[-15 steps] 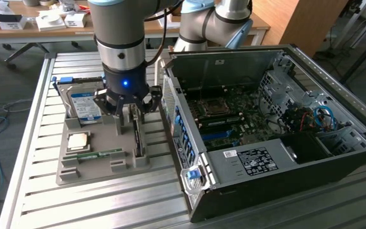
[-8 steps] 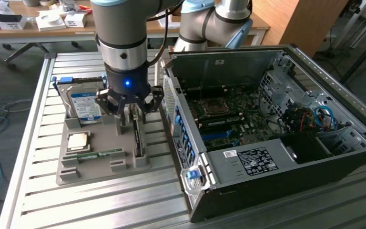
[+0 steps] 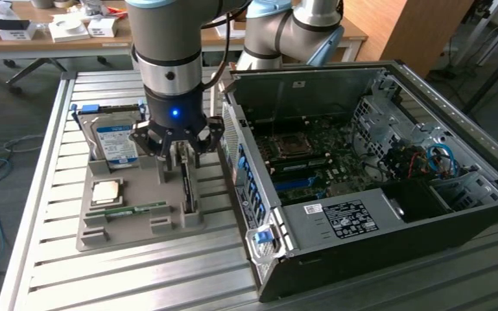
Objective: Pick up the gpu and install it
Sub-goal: 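Pick up the gpu and move the gpu toward the slot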
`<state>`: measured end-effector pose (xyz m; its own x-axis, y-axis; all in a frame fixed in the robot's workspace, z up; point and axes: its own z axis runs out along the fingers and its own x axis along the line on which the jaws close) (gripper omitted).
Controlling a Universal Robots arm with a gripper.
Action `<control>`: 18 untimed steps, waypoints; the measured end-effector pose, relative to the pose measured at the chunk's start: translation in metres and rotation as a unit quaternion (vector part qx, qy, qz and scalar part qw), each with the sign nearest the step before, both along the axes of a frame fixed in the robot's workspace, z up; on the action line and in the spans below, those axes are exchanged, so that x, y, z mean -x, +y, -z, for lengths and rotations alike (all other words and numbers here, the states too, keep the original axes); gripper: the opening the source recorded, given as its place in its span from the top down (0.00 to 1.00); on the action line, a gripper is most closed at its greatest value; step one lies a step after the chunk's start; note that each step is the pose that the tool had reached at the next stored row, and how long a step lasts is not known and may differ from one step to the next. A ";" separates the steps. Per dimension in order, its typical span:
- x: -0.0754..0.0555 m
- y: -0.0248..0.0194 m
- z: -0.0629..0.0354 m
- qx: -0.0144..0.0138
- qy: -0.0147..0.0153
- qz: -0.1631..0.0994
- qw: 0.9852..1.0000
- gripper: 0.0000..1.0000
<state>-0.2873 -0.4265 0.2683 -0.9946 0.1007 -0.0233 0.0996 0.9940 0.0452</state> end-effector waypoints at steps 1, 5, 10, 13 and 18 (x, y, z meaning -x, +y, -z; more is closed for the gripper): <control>0.000 0.0000 0.0002 0.000 0.000 0.000 1.000 0.47; 0.000 0.0000 0.0031 0.000 0.000 0.000 1.000 0.47; 0.000 0.0000 0.0068 0.000 0.000 0.000 1.000 0.47; 0.000 0.0000 0.0078 0.000 0.000 0.000 1.000 0.47; 0.000 0.0000 0.0079 0.000 0.000 0.000 1.000 0.47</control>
